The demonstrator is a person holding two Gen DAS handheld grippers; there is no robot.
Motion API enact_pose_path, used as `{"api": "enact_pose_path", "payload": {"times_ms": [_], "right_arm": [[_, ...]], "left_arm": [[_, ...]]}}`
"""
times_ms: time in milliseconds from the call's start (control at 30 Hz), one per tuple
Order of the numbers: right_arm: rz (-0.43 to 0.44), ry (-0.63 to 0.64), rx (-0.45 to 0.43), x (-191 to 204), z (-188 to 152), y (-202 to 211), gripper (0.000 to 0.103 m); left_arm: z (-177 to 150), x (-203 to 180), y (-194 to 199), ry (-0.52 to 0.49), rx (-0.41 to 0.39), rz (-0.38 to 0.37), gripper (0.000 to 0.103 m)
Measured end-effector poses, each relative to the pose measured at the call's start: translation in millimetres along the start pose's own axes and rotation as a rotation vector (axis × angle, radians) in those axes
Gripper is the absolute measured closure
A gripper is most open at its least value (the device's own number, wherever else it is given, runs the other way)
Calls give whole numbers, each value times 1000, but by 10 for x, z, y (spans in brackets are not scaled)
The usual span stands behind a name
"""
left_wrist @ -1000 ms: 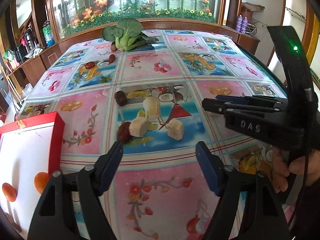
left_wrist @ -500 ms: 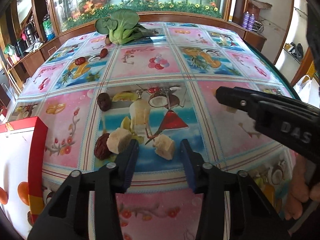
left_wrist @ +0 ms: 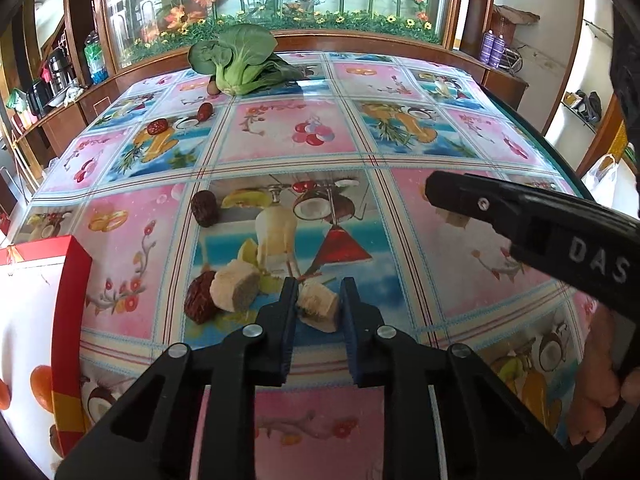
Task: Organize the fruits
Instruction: 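Grasp a tan cube with the right tool while the left tool grasps another tan cube, then carry both tan cubes into the tray and open both tools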
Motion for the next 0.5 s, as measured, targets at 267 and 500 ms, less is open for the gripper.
{"api": "enact_pose_path", "payload": {"times_ms": [267,500], "right_arm": [[-33,-25,-47,-80,25,65,75],[-61,-85,-64,-227,36,57,75]], "left_arm": [[-217,70,445,1,-58,-13,80],[-532,419,889,48,-116,15,80]]}}
Point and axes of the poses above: each gripper's, at about its wrist camera, not at the fingertips, and y roughly against the way its jaws point, x to its left, z to its top, the point moved 6 cm from there along -y, roughly the way its jaws point, and after that the axes turned 12 degrees about x, right-handed, at the moved point
